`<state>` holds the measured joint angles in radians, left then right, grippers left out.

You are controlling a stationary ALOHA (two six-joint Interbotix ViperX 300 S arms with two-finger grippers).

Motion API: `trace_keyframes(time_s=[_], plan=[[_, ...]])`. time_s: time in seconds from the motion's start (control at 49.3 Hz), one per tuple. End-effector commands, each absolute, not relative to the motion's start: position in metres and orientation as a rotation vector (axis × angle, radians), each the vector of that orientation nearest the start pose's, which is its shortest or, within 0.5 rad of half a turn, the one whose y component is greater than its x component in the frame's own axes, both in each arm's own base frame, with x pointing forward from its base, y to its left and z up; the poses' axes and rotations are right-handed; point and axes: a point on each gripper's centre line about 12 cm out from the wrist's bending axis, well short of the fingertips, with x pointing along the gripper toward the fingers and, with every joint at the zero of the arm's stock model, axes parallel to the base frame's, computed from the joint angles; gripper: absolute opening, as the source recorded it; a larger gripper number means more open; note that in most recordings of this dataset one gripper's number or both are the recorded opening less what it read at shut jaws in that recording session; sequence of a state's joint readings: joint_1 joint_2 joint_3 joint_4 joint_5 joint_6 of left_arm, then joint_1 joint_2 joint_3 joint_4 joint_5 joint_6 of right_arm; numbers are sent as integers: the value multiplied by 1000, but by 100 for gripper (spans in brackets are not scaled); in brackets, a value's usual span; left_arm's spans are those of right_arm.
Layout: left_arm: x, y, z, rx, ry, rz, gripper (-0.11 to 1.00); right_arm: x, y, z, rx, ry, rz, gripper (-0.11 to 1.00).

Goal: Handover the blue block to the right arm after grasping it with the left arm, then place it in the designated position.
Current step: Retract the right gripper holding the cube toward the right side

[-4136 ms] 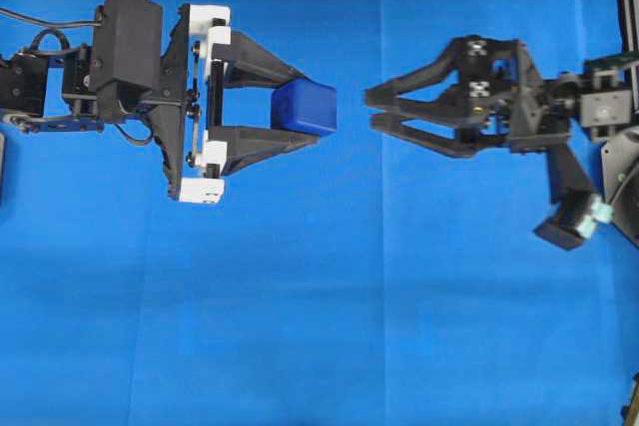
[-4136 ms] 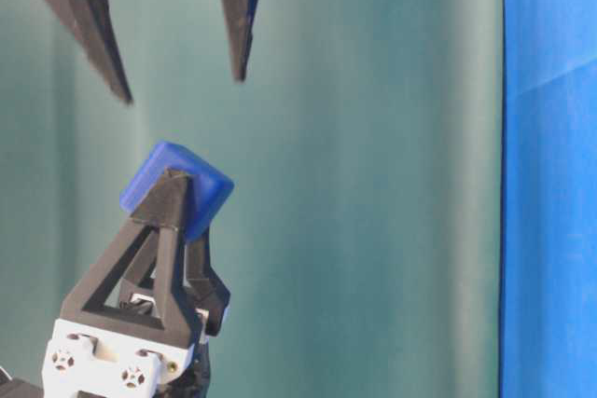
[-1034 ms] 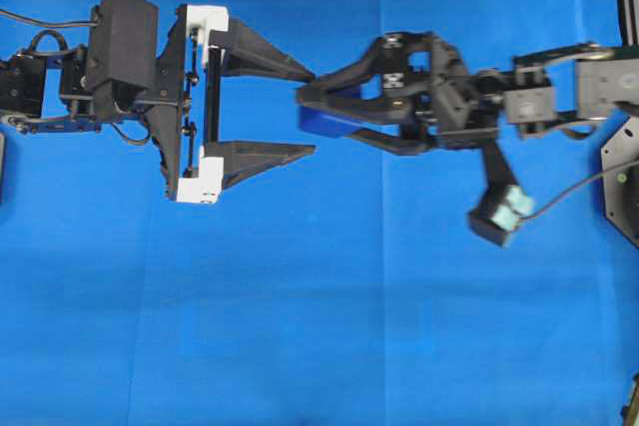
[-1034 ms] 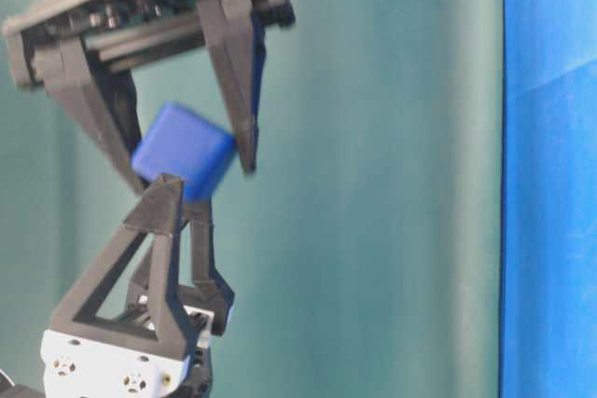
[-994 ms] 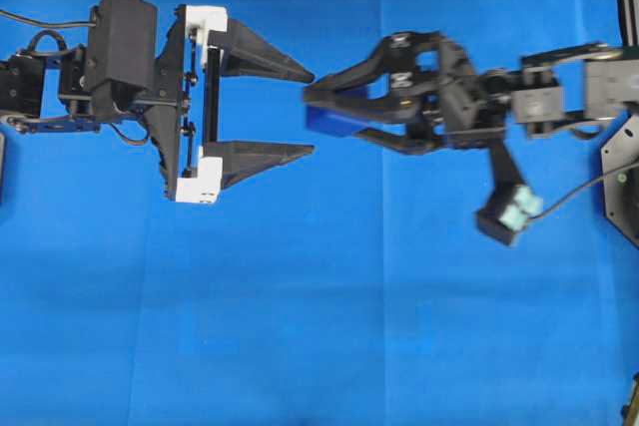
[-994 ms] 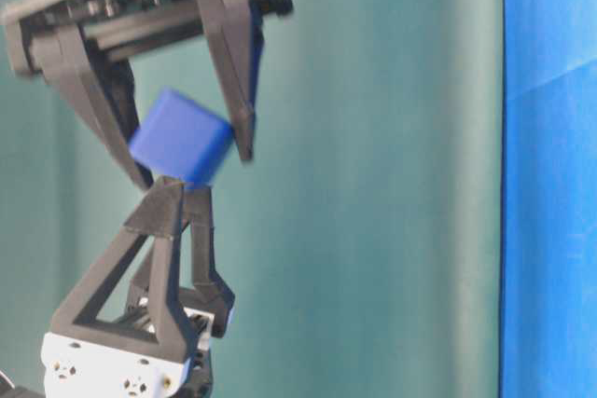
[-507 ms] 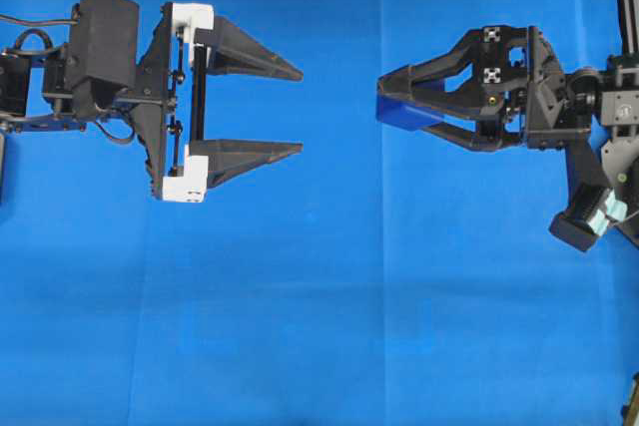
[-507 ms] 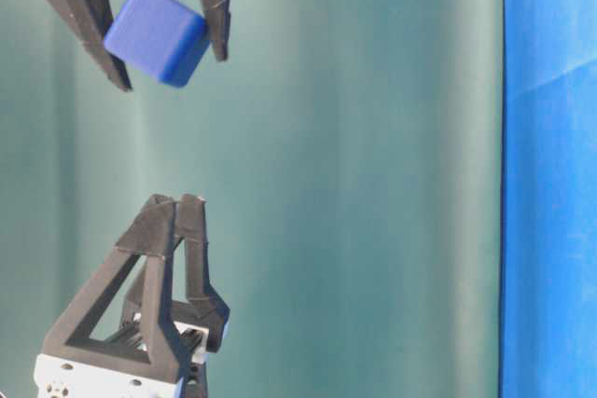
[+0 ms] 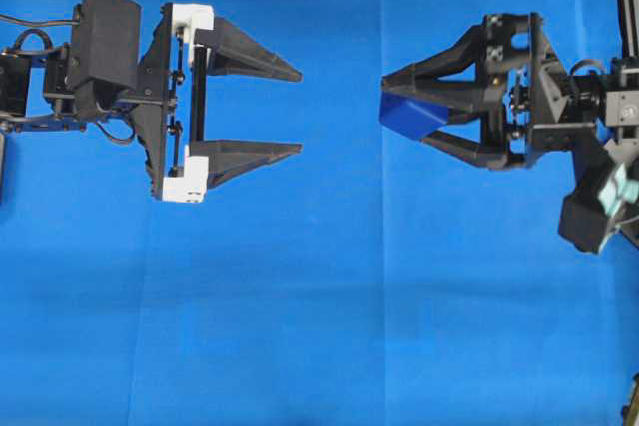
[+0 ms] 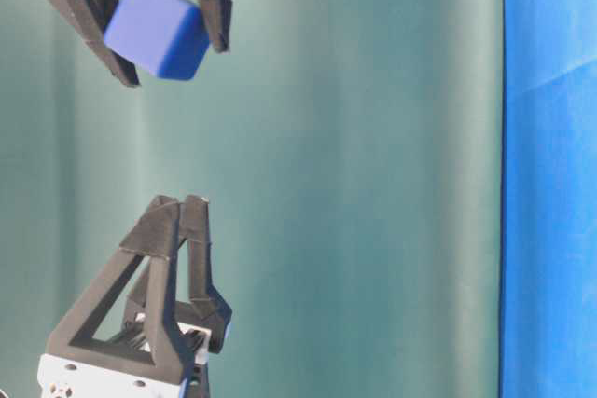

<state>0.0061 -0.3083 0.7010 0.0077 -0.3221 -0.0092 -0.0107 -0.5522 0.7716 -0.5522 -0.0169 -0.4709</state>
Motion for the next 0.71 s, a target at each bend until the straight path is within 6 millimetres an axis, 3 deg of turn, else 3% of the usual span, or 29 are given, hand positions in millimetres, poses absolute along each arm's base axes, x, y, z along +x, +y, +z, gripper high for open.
trace_keyframes(time_s=[0.0, 0.426, 0.689], plan=[[359, 1, 320, 2, 38, 1, 91, 300, -2, 334, -907, 163, 80, 53], [359, 1, 319, 4, 40, 1, 91, 293, -4, 342, -265, 179, 1, 53], [359, 1, 320, 2, 38, 2, 91, 290, -5, 341, 15, 193, -33, 53]])
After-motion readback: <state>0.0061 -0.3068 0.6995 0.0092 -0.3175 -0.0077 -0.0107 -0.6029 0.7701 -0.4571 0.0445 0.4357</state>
